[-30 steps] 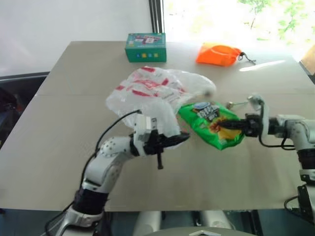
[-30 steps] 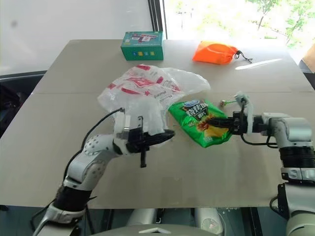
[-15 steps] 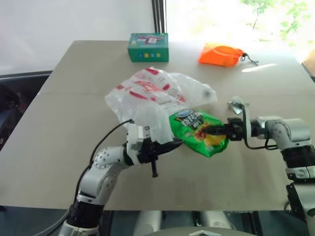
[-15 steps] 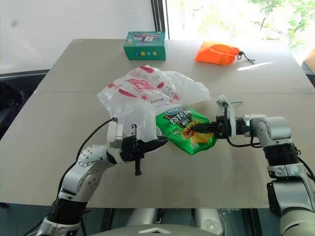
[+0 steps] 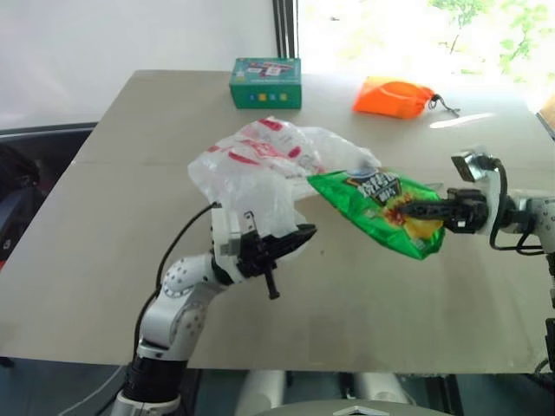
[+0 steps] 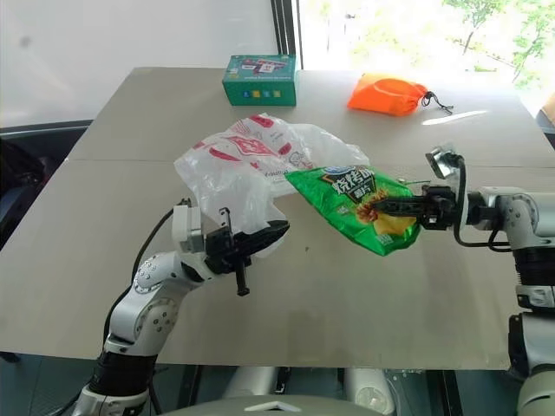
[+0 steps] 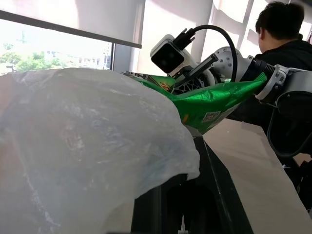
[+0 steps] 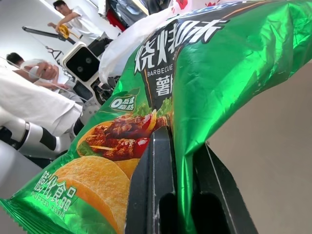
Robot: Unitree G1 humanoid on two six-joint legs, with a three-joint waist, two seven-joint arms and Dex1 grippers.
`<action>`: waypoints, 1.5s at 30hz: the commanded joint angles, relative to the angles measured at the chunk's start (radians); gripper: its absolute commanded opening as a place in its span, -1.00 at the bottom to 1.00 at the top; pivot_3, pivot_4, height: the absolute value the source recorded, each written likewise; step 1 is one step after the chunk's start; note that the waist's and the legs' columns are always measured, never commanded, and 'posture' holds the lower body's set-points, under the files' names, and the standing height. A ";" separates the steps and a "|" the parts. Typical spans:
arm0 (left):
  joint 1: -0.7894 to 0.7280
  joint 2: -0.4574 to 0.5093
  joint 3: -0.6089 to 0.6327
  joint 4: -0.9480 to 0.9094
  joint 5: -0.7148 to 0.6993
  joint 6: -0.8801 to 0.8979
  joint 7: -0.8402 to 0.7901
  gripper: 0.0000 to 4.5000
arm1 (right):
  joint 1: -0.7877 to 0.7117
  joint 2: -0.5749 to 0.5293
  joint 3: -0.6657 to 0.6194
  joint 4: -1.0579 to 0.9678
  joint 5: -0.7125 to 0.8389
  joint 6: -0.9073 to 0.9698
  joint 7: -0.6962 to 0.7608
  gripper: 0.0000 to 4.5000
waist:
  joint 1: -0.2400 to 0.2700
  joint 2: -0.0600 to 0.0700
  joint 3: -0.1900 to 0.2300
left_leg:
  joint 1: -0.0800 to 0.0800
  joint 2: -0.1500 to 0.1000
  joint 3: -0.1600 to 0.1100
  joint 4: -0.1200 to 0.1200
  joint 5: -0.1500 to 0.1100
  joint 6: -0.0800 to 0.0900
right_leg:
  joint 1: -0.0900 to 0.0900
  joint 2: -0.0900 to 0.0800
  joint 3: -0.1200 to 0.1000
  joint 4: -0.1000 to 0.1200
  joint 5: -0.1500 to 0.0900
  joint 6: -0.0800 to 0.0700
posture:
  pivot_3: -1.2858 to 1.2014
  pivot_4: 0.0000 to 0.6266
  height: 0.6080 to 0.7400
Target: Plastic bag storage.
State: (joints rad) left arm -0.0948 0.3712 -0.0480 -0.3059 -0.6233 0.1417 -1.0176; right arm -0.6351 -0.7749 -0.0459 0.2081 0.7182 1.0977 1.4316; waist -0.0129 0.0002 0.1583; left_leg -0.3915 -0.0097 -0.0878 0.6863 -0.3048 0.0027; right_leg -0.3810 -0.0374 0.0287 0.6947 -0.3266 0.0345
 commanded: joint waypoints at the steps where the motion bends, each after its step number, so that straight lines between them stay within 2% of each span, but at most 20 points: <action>1: 0.000 -0.006 -0.003 -0.049 -0.018 -0.006 0.001 -1.00 | 0.029 0.030 0.039 -0.075 0.022 0.002 -0.009 -0.98 | 0.000 0.000 0.000 | 0.000 0.000 0.000 0.000 0.000 0.000 | 0.000 0.000 0.000 0.000 0.000 0.000 | 0.03 -0.52 1.00; 5: 0.003 -0.008 -0.009 -0.052 -0.016 -0.008 -0.004 -1.00 | 0.020 0.102 0.074 -0.090 0.026 0.005 -0.041 -0.98 | -0.002 0.000 0.000 | 0.000 0.000 0.000 0.000 0.000 0.000 | 0.000 0.000 0.000 0.000 0.000 0.000 | 0.03 -0.52 1.00; 11: 0.033 0.001 -0.033 -0.067 -0.003 -0.013 -0.022 -1.00 | -0.068 0.238 0.093 -0.013 -0.007 -0.030 -0.124 -0.98 | -0.004 0.000 0.000 | 0.001 0.000 0.000 0.000 0.000 0.000 | 0.000 0.000 0.000 0.001 0.000 0.000 | 0.03 -0.52 1.00; 19: 0.037 -0.006 -0.048 -0.057 0.019 -0.041 -0.020 -1.00 | -0.111 0.423 0.167 0.084 -0.089 -0.086 -0.258 -0.98 | -0.005 0.000 0.000 | 0.000 0.000 -0.001 0.000 0.000 0.000 | 0.000 0.000 -0.001 0.001 0.000 0.000 | 0.03 -0.52 1.00; 25: 0.037 -0.014 -0.057 -0.046 0.030 -0.056 -0.026 -1.00 | -0.129 0.541 0.115 0.139 -0.132 -0.158 -0.437 -0.98 | -0.004 0.000 0.000 | 0.000 -0.001 -0.001 0.000 0.000 -0.001 | 0.000 0.000 -0.001 0.001 0.000 0.000 | 0.03 -0.52 1.00; 31: 0.034 -0.020 -0.065 -0.032 0.039 -0.070 -0.030 -1.00 | -0.157 0.636 0.007 0.209 -0.196 -0.350 -0.656 -0.98 | -0.010 0.000 0.000 | 0.001 -0.001 -0.001 0.000 0.000 -0.001 | -0.001 0.001 -0.001 0.001 0.000 0.000 | 0.03 -0.52 1.00; 38: 0.037 -0.015 -0.071 0.004 0.061 -0.100 -0.050 -1.00 | -0.184 0.641 -0.095 0.347 -0.278 -0.572 -0.866 -0.98 | -0.026 0.000 0.000 | 0.001 -0.001 0.001 0.000 0.000 -0.001 | -0.001 0.002 -0.002 0.001 0.000 0.000 | 0.03 -0.52 1.00; 45: 0.036 0.001 -0.053 0.087 0.101 -0.157 -0.063 -1.00 | -0.166 0.633 -0.241 0.286 -0.249 -0.712 -1.030 -0.98 | -0.030 0.001 0.000 | 0.003 0.000 0.002 -0.002 0.000 -0.001 | -0.001 0.002 -0.001 0.002 0.000 0.000 | 0.03 -0.52 1.00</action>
State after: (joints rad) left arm -0.0542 0.3698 -0.1151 -0.2127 -0.5301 0.0158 -1.0695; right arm -0.7997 -0.1443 -0.2362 0.5650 0.4366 0.4351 0.4417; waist -0.0430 0.0009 0.1585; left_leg -0.3885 -0.0097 -0.0852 0.6847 -0.3044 0.0020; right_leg -0.3817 -0.0354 0.0282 0.6970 -0.3266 0.0344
